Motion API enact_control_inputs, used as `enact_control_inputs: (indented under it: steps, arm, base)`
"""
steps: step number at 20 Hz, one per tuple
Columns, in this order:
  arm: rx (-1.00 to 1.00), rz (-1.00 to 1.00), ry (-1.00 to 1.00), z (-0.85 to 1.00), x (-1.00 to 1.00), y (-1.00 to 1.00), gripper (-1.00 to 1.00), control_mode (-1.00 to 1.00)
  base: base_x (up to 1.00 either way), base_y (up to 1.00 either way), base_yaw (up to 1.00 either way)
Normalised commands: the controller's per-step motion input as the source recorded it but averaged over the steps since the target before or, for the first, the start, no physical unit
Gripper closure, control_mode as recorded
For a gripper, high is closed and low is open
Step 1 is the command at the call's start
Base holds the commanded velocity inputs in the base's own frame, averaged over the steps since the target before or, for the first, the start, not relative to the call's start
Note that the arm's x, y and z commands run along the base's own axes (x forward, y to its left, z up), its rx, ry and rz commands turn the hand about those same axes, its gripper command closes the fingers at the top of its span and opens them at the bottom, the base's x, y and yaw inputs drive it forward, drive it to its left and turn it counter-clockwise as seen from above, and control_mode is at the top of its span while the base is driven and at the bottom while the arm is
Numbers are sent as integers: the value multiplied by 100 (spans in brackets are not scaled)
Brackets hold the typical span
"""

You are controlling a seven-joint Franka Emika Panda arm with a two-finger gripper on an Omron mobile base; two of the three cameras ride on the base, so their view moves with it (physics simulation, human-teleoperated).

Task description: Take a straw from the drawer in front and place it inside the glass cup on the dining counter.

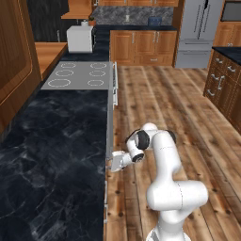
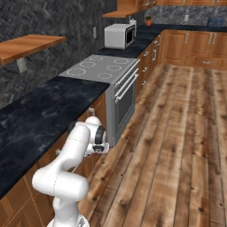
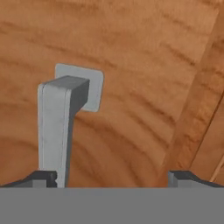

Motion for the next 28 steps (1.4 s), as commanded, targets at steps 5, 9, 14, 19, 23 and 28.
enact_control_inputs:
  steps: [5,9,14,19,23,28]
  arm:
    - [0,0,-8,0,0,10,-100,-100]
    - [0,0,-15,3,-1,8,-100,-100]
    - [1,0,-15,23,-12,1,-100,-100]
    - [1,0,-7,19,-25,5,-100,-100]
    - [0,0,-2,0,-24,23,-100,-100]
    - [1,-2,-2,8,-22,19,-100,-100]
  base:
    - [0,0,0]
    - [0,0,0]
    - [0,0,0]
    - [0,0,0]
    - [0,0,0]
    - [0,0,0]
